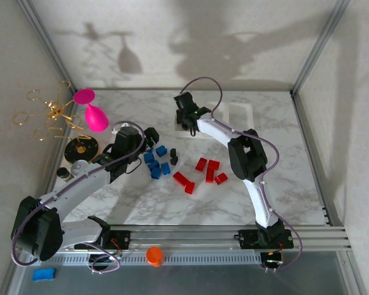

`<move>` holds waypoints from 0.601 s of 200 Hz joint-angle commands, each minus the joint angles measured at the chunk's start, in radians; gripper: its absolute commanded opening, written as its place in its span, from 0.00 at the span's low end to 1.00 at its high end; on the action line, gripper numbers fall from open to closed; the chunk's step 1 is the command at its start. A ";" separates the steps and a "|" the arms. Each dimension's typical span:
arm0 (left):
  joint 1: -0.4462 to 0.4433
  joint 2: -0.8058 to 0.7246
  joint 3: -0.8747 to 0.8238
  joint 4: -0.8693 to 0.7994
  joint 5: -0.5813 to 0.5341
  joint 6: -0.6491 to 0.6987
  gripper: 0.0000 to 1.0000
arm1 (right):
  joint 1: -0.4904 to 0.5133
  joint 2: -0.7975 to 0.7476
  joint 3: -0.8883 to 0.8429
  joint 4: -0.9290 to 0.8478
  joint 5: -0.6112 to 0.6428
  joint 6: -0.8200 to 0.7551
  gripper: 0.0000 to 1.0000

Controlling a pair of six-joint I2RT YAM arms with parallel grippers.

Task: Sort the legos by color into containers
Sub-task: Place the lego in the container.

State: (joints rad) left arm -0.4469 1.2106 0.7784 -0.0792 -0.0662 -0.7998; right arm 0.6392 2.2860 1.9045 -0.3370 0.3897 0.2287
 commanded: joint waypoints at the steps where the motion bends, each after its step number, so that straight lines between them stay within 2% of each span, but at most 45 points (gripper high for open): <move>1: 0.011 -0.030 0.010 0.012 0.005 0.019 1.00 | -0.005 -0.054 -0.014 -0.016 0.001 0.004 0.48; 46: 0.011 -0.077 0.005 -0.010 0.015 0.009 1.00 | 0.012 -0.187 -0.132 0.007 -0.025 0.014 0.52; 120: 0.008 -0.177 -0.066 -0.062 0.051 -0.024 1.00 | 0.050 -0.397 -0.429 0.010 -0.161 0.084 0.59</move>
State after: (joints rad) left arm -0.4469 1.0664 0.7452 -0.0933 -0.0429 -0.8089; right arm 0.6769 1.9388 1.5532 -0.3244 0.2832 0.2733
